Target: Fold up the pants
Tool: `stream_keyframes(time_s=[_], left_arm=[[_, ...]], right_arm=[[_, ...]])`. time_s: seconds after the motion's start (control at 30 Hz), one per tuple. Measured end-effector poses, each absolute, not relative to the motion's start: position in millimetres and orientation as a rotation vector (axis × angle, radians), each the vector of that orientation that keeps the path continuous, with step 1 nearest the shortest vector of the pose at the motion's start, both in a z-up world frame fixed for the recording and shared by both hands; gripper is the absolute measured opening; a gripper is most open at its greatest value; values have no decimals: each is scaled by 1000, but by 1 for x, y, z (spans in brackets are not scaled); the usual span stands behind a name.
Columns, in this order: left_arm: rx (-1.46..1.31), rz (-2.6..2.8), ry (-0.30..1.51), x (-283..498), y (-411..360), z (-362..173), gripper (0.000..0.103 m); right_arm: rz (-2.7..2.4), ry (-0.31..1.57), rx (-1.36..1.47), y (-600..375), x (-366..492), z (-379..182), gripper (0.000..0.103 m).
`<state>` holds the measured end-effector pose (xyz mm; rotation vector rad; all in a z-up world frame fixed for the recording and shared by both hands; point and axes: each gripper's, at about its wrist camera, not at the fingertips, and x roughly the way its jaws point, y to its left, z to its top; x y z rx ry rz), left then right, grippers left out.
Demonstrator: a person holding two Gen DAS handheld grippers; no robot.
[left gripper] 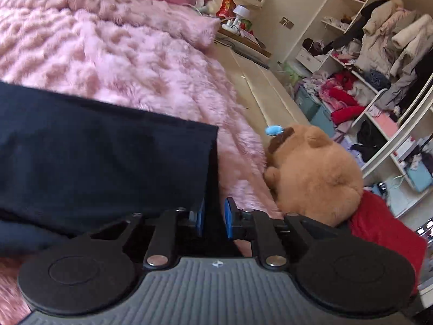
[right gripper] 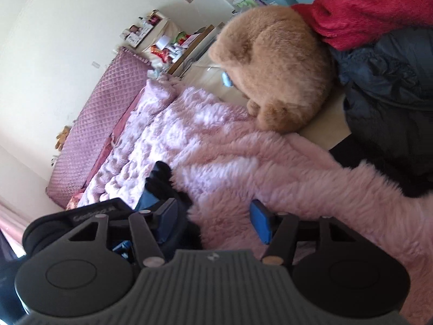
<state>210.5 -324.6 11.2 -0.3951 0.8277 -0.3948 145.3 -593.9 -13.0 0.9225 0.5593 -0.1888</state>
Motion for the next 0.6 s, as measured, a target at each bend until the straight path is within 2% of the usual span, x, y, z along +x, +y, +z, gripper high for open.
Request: stream_keyframes(time_s=[0.07,0.2,0.3,0.5,0.57,0.6], left_arm=[[-431,-476,794,200,-322,17,29],[-303,-505,731,179,-325,43,31],[-286,-538,717,166,-313,63,36],[-417,-519,729,155,-218,92,41],[-464,-472,736,154,-177,95,41],[-486,-436,739,154,-154,96,41]], right_arm=[[-206,549,965,-602,139,-16,59],[-154,497,1032,-606,132,-14,63],[-51,446,1181,-608,129,-22,64],[59,430,1139,-587,126,-6,66],[124,429,1139,-577,125,-4,72],[119,422,1118,-572,123,-1,72]])
